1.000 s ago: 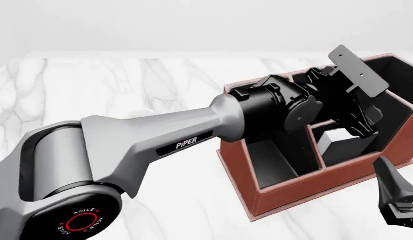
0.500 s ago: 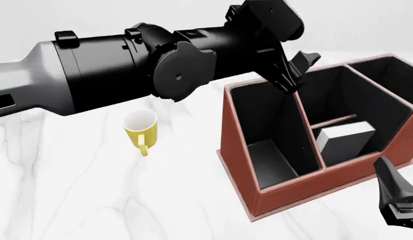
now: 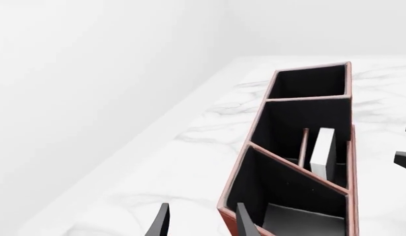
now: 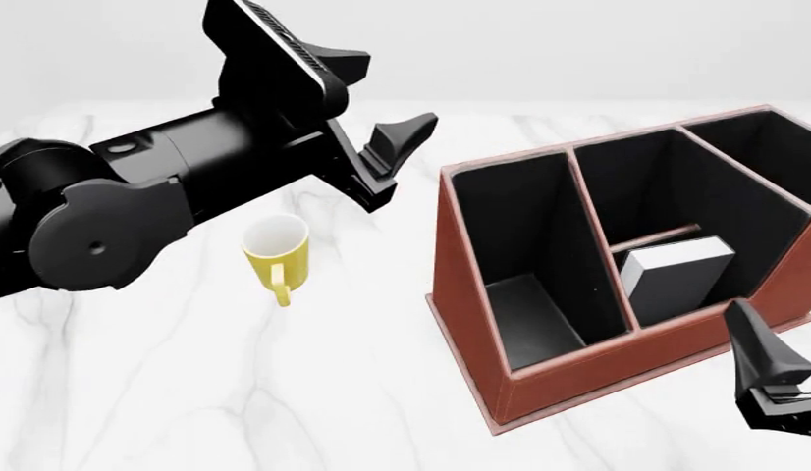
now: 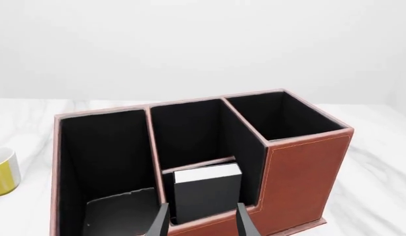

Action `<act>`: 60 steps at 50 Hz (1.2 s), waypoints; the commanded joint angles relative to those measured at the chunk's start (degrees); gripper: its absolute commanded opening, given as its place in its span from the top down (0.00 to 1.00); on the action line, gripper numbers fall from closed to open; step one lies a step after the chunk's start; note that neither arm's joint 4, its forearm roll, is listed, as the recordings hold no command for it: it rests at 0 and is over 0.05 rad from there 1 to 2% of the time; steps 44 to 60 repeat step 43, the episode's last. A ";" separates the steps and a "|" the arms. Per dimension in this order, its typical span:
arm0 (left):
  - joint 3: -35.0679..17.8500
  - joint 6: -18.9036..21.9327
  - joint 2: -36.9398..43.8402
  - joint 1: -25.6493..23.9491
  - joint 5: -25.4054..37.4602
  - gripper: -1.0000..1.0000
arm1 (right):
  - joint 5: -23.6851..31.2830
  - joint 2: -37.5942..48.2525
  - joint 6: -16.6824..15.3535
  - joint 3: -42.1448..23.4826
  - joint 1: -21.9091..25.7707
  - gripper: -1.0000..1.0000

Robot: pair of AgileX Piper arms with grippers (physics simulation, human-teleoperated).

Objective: Pick up the book and place it in the back compartment of the caddy.

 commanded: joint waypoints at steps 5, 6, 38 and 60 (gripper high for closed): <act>5.06 -1.74 -3.28 2.26 -3.13 0.00 | 6.81 3.26 -1.44 -14.49 3.04 0.00; 5.03 -1.76 -3.32 2.30 -3.10 0.00 | 8.33 3.61 -1.33 -17.36 3.33 0.00; 9.95 -4.65 -2.10 2.52 -10.04 0.00 | 43.98 -2.34 -5.91 -87.12 -4.23 0.00; 10.89 -6.09 0.25 3.48 -13.32 0.00 | 34.27 -4.22 6.77 -65.14 -16.10 0.00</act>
